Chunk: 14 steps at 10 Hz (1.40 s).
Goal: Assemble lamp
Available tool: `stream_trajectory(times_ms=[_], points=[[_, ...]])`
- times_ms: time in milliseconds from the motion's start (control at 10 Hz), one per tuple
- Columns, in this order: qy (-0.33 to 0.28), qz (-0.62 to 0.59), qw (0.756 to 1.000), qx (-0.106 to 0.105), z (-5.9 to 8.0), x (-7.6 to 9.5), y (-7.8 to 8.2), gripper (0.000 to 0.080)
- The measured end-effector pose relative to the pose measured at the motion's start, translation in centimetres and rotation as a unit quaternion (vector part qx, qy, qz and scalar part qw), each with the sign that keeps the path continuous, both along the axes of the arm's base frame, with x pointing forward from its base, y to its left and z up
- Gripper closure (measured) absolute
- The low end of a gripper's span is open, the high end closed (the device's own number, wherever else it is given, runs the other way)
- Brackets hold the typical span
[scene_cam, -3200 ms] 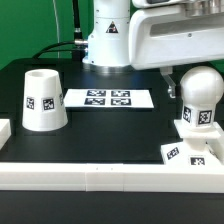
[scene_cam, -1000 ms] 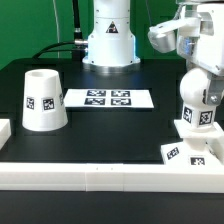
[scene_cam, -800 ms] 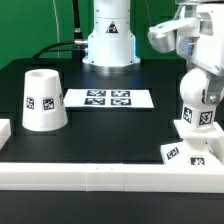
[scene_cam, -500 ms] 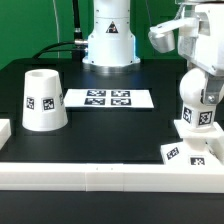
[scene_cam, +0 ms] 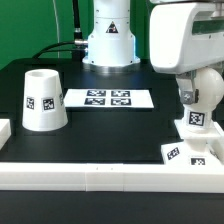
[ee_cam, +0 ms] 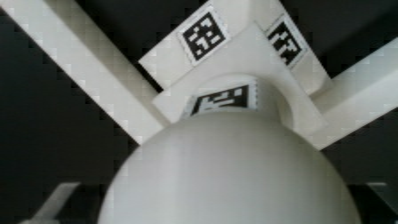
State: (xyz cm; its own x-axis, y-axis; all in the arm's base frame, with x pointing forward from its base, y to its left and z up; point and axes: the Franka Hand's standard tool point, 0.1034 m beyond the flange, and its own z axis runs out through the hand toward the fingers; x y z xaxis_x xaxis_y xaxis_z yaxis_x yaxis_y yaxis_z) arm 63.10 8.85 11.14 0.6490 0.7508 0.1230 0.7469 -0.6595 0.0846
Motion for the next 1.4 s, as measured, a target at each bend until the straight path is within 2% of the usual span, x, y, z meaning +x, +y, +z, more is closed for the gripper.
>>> stream_trajectory(times_ms=[500,800,900,1100,1400], points=[[0.001,-0.154,0.988,0.023,0.18,0.28,-0.22,0.0220],[0.003,-0.291,0.955,0.052,0.42,0.55,-0.59,0.0220],[0.007,-0.359,0.931,0.066,0.38,0.57,-0.76,0.0220],[0.009,-0.439,0.895,0.081,0.24,0.55,-0.72,0.0220],[0.024,-0.582,0.805,0.110,-0.24,0.04,0.04,0.0220]])
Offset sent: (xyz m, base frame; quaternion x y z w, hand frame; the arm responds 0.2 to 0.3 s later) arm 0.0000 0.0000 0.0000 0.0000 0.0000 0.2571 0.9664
